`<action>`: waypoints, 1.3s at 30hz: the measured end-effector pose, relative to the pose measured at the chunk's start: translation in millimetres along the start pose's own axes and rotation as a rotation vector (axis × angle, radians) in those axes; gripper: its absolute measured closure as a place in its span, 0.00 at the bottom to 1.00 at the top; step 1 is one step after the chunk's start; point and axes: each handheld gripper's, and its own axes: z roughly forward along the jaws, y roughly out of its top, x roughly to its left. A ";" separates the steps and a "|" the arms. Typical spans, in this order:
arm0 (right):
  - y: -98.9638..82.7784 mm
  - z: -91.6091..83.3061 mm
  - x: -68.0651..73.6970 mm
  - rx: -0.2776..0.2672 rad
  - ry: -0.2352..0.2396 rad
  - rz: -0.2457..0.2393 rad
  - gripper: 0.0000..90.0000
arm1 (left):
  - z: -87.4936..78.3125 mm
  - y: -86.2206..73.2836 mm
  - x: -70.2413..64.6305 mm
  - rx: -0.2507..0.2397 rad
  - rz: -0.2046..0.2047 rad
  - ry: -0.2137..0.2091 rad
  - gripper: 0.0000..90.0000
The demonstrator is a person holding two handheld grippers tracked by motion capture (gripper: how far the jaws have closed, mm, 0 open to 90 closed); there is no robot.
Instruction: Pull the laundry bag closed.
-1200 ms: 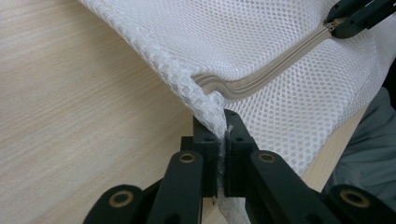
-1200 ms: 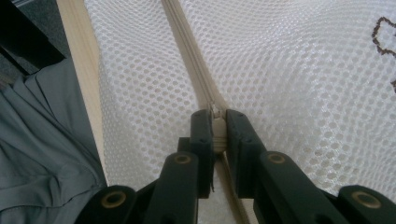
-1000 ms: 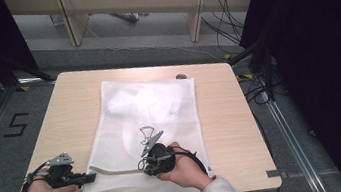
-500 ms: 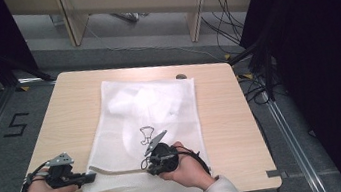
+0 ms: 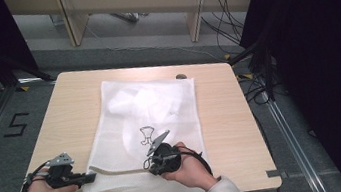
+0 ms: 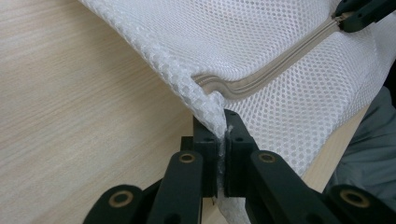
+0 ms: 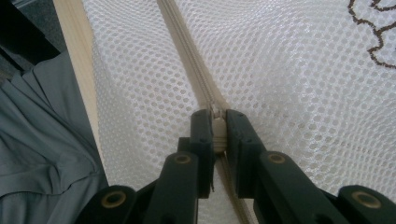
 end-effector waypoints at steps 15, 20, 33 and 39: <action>-4.7 -4.0 -2.0 -0.006 -0.007 0.011 0.91 | 0.1 -0.3 -0.4 -0.009 -0.008 0.005 0.95; -5.9 -5.3 -3.4 -0.006 -0.003 0.017 0.91 | 1.0 -0.6 -0.7 -0.024 -0.009 -0.001 0.95; -7.5 -6.4 -4.5 -0.009 0.013 0.021 0.91 | 0.7 -0.5 -0.9 -0.028 -0.012 0.001 0.95; -8.5 -6.6 -4.7 0.002 0.011 0.031 0.91 | -0.3 0.4 -1.6 -0.016 -0.015 -0.001 0.95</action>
